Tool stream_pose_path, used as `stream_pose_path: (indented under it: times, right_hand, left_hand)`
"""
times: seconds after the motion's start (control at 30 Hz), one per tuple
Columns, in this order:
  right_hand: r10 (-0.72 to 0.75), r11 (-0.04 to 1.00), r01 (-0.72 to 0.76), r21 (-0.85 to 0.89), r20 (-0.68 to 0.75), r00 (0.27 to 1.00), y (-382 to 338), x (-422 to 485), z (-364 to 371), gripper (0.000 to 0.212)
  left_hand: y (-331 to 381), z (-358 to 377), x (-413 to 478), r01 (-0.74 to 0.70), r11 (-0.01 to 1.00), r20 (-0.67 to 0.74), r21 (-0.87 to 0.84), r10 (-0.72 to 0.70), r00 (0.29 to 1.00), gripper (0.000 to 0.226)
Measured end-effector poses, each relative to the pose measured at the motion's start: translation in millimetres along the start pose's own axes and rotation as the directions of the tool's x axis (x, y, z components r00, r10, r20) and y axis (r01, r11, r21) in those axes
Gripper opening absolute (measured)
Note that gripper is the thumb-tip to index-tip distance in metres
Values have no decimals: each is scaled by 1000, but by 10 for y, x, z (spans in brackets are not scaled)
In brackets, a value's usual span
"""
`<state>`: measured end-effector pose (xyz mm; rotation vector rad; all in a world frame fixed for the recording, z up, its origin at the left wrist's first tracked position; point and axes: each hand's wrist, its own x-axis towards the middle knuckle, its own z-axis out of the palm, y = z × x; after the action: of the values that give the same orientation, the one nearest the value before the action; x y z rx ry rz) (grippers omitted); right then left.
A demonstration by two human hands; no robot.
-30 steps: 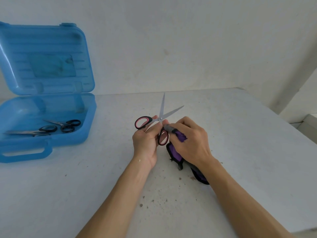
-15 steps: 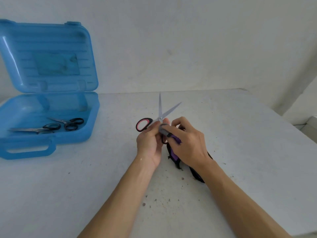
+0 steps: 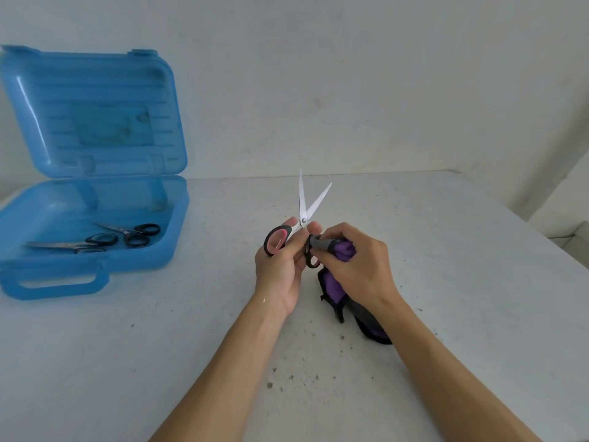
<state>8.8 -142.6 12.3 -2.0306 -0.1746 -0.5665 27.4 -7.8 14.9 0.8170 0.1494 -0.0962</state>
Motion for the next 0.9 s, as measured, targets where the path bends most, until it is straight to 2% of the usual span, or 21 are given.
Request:
stream_pose_path:
  times: [0.13, 0.23, 0.4, 0.5, 0.63, 0.77, 0.83, 0.9]
  right_hand:
    - [41, 998, -42, -48, -18, 999, 1, -8, -1, 21]
    - [54, 998, -55, -16, -21, 998, -2, 10, -36, 26]
    - [54, 998, -55, -8, -99, 994, 31, 60, -256, 32]
    - [29, 999, -31, -43, -50, 998, 84, 90, -384, 34]
    - [-81, 991, 85, -101, 41, 996, 99, 80, -390, 33]
    - [-212, 964, 225, -140, 104, 972, 104, 81, -359, 34]
    - [-259, 948, 272, -165, 98, 961, 126, 87, -337, 33]
    - [-314, 920, 311, -239, 25, 949, 161, 89, -313, 30]
  left_hand:
    - [-18, -28, 26, 0, 999, 29, 33, -1, 1000, 41]
    - [26, -34, 31, 5, 997, 87, 81, -12, 996, 40]
    - [224, -77, 31, 47, 962, 233, 268, -112, 966, 29]
    - [285, -97, 27, 52, 928, 237, 370, -148, 960, 31]
    - [241, -72, 7, -6, 840, 183, 542, -111, 977, 26]
    - [159, -47, -35, -99, 773, 173, 626, -14, 985, 25]
    - [106, -51, -28, -132, 766, 155, 629, 42, 987, 23]
    - [67, -65, -6, -147, 763, 128, 630, 84, 988, 23]
